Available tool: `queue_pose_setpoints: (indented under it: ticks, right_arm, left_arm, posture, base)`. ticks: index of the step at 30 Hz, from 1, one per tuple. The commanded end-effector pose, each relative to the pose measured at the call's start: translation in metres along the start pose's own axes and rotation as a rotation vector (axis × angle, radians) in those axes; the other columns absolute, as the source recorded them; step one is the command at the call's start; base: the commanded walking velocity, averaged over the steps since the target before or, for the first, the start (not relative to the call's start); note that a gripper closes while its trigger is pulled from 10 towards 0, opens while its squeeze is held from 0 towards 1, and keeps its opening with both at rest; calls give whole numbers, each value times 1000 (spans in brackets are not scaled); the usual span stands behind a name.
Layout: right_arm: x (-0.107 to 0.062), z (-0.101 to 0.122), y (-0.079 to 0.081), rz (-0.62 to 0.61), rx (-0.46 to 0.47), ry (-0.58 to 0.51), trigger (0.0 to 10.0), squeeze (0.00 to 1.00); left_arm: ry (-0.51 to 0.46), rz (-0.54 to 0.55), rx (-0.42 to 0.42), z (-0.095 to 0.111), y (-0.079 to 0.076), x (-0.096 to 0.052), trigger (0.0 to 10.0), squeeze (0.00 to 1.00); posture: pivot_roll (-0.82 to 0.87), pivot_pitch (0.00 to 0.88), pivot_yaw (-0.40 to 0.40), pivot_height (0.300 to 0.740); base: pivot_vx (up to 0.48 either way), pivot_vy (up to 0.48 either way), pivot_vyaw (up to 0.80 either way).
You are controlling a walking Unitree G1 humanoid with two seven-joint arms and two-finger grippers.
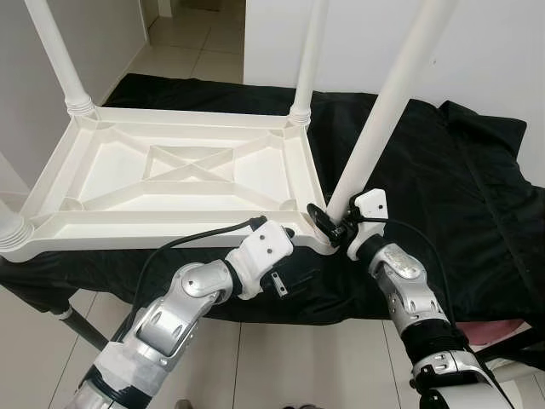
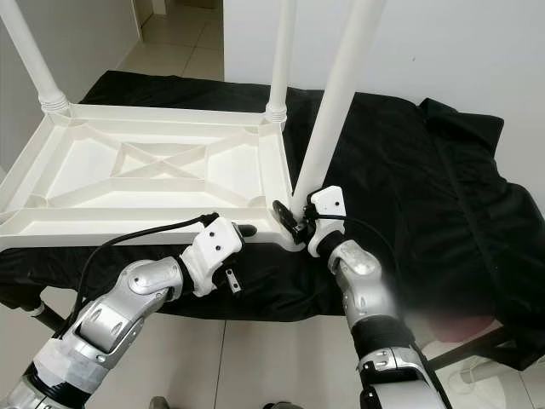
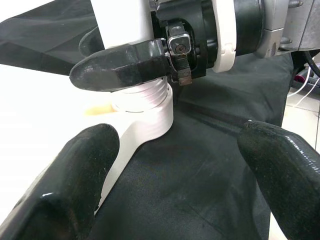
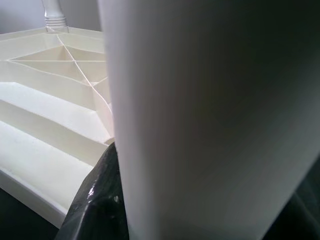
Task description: Building children table
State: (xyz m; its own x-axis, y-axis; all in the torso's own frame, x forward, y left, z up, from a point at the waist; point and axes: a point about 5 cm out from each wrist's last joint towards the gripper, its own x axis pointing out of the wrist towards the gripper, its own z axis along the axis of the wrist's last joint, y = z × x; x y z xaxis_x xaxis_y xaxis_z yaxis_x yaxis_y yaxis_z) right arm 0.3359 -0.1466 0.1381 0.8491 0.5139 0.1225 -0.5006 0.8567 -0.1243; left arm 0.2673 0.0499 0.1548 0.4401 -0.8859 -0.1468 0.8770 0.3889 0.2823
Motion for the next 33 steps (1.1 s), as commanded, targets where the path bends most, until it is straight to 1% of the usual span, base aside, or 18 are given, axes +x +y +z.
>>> queue_pose_setpoints:
  ticks: [1, 2, 3, 5, 7, 11, 14, 16, 17, 19, 20, 22, 23, 24, 26, 28, 31, 33]
  right_arm:
    - [-6, -11, 2, -11, 15, 44, 7333, 0]
    - [-6, -11, 3, -33, 23, 44, 10000, 0]
    - [-6, -11, 3, -33, 23, 44, 10000, 0]
    - [-5, -10, 1, -118, -23, 54, 10000, 0]
    - [-5, -11, 0, -182, -20, 66, 10000, 0]
    - [-5, -12, 0, -245, -9, 83, 10000, 0]
    - [-8, -12, 3, -396, 24, 103, 10000, 0]
    - [-12, -11, 9, -483, 49, 97, 10000, 0]
    - [-12, -11, 9, -483, 49, 97, 10000, 0]
    - [-16, -9, 17, -575, 55, 79, 10000, 0]
    - [-20, -8, 20, -653, 41, 64, 10000, 0]
    - [-20, -8, 20, -653, 41, 64, 10000, 0]
    - [-22, -9, 25, -717, 50, 69, 10000, 0]
    - [-22, -9, 25, -717, 50, 69, 10000, 0]
    - [-20, -9, 32, -748, 64, 55, 10000, 0]
    - [-20, -9, 32, -748, 64, 55, 10000, 0]
    - [-20, -5, 25, -778, 66, 40, 10000, 0]
    - [-20, -3, 25, -777, 69, 35, 10000, 0]
  left_arm:
    - [6, -58, 6, -2, -6, 0, 10000, 0]
    - [6, -56, 6, -1, -6, 0, 10000, 0]
    - [6, -56, 6, -1, -6, 0, 10000, 0]
    - [5, -56, 6, -1, -6, 0, 10000, 0]
    - [5, -55, 6, -1, -6, 0, 10000, 0]
    - [11, -45, 8, -3, -5, 1, 10000, 0]
    - [15, -37, 10, -4, -5, 0, 10000, 0]
    - [16, -36, 9, -4, -6, 0, 10000, 0]
    - [16, -36, 9, -4, -6, 0, 10000, 0]
    - [17, -35, 7, -5, -6, -1, 10000, 0]
    - [17, -34, 5, -5, -6, -1, 10000, 0]
    - [17, -34, 5, -5, -6, -1, 10000, 0]
    - [18, -32, 5, -5, -6, -1, 10000, 0]
    - [18, -32, 5, -5, -6, -1, 10000, 0]
    - [16, -26, 3, -5, -4, -1, 10000, 0]
    - [16, -26, 3, -5, -4, -1, 10000, 0]
    - [15, -27, 7, -4, -3, -1, 10000, 0]
    - [15, -27, 7, -3, -2, -2, 10000, 0]
  posture:
    - [8, 64, -62, 740]
    - [7, 65, -62, 740]
    - [7, 65, -62, 740]
    - [6, 66, -62, 740]
    - [5, 67, -61, 740]
    - [2, 69, -62, 740]
    - [1, 75, -64, 740]
    - [1, 77, -67, 740]
    - [1, 77, -67, 740]
    - [3, 80, -69, 740]
    - [3, 81, -70, 740]
    - [3, 81, -70, 740]
    - [4, 82, -70, 740]
    - [4, 82, -70, 740]
    - [-3, 86, -57, 740]
    - [-3, 86, -57, 740]
    - [-3, 88, -45, 740]
    - [-3, 88, -45, 740]
  base:
    - [0, 0, 0]
    - [0, 0, 0]
    - [0, 0, 0]
    - [0, 0, 0]
    - [0, 0, 0]
    - [0, 0, 0]
    - [0, 0, 0]
    - [0, 0, 0]
    - [0, 0, 0]
    - [0, 0, 0]
    - [0, 0, 0]
    - [0, 0, 0]
    - [0, 0, 0]
    - [0, 0, 0]
    - [0, 0, 0]
    - [0, 0, 0]
    - [0, 0, 0]
    - [0, 0, 0]
